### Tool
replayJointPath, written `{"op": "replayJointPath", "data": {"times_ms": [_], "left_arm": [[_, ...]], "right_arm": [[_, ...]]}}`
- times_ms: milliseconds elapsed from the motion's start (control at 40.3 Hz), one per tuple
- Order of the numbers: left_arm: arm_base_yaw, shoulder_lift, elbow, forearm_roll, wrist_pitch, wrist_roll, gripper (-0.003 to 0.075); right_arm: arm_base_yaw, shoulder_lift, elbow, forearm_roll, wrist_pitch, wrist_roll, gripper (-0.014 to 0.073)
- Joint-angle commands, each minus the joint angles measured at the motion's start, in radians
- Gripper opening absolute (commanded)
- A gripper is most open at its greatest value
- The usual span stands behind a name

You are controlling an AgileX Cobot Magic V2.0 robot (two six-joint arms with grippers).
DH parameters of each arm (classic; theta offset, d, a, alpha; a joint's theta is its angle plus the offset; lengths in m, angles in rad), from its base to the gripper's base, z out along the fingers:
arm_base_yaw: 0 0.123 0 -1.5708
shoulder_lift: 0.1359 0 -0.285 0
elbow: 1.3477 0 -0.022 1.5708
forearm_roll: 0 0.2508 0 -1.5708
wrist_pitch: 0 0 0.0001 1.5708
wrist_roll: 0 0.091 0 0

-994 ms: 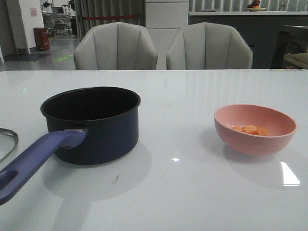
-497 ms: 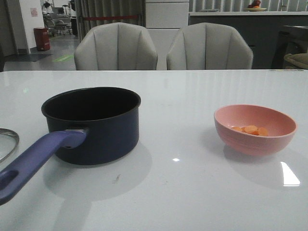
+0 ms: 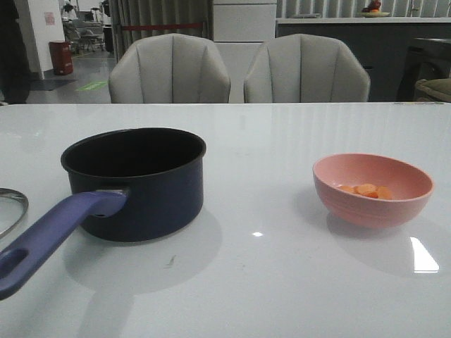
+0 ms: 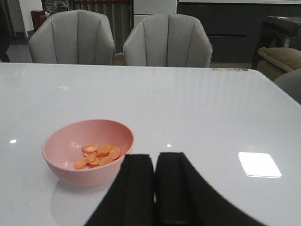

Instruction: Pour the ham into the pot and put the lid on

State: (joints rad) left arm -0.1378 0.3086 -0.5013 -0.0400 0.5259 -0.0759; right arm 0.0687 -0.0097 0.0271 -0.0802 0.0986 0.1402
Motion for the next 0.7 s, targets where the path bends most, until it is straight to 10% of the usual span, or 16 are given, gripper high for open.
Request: {"op": "replayJointPath", "data": {"times_ms": [0, 671], "left_arm": [[-0.028, -0.056, 0.026, 0.017, -0.104, 0.002, 0.0637], [-0.066, -0.249, 0.141, 0.04, -0.219, 0.002, 0.0637]], "right_arm": [[-0.002, -0.021, -0.005, -0.018, -0.08, -0.002, 0.0149], [-0.002, -0.02, -0.005, -0.018, -0.152, -0.002, 0.0149]]}}
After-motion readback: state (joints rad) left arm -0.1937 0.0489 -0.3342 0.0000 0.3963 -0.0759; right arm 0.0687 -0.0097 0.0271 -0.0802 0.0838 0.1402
